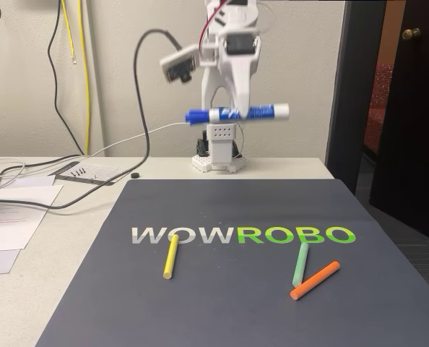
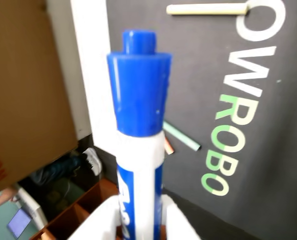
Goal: Pick up the blue marker.
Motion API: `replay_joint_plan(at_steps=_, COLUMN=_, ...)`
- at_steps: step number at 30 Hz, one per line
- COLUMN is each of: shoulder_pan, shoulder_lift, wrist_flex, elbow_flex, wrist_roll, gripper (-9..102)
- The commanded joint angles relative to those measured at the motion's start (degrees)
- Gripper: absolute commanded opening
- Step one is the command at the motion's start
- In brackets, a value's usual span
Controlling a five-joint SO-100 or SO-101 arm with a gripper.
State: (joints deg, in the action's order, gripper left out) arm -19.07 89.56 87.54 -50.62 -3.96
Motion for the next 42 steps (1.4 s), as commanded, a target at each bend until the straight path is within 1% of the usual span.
replay_joint_plan(at_steps=1, shoulder_pan=-1.32, shoulder_lift=5.8, wrist_flex=-2.02, elbow_flex=1.85, wrist_roll=0.79, gripper=0)
replay_joint_plan(at_steps=4, shoulder_pan=-1.49, shoulder_lift=9.23, wrist_flex=-3.25, elbow_flex=1.85, wrist_roll=0.0, gripper=0)
replay_joint_plan(at_steps=7, shoulder_pan=0.62, shoulder_lift=12.13, wrist_flex=-6.06, elbow_flex=1.85, wrist_roll=-3.78, gripper=0)
replay_joint_plan(at_steps=10, shoulder_pan=2.29, shoulder_lift=13.54, wrist_flex=-8.09, elbow_flex=1.85, wrist_roll=-4.92, gripper=0)
replay_joint_plan(at_steps=19, shoulder_pan=2.55, shoulder_lift=14.68, wrist_flex=-6.86, elbow_flex=0.7, wrist_roll=0.26, gripper=0)
replay_joint_plan(at_steps=21, shoulder_pan=2.37, shoulder_lift=17.75, wrist_flex=-10.2, elbow_flex=-4.13, wrist_roll=0.97, gripper=0)
replay_joint_plan(at_steps=26, shoulder_pan=3.16, shoulder_lift=31.73, wrist_flex=-23.64, elbow_flex=-25.14, wrist_roll=1.05, gripper=0)
replay_joint_plan(at_steps=29, shoulder_pan=3.6, shoulder_lift=36.21, wrist_flex=-26.89, elbow_flex=-32.34, wrist_roll=1.49, gripper=0)
replay_joint_plan(at_steps=42, shoulder_pan=2.9, shoulder_lift=35.95, wrist_flex=-25.93, elbow_flex=-34.8, wrist_roll=4.39, gripper=1)
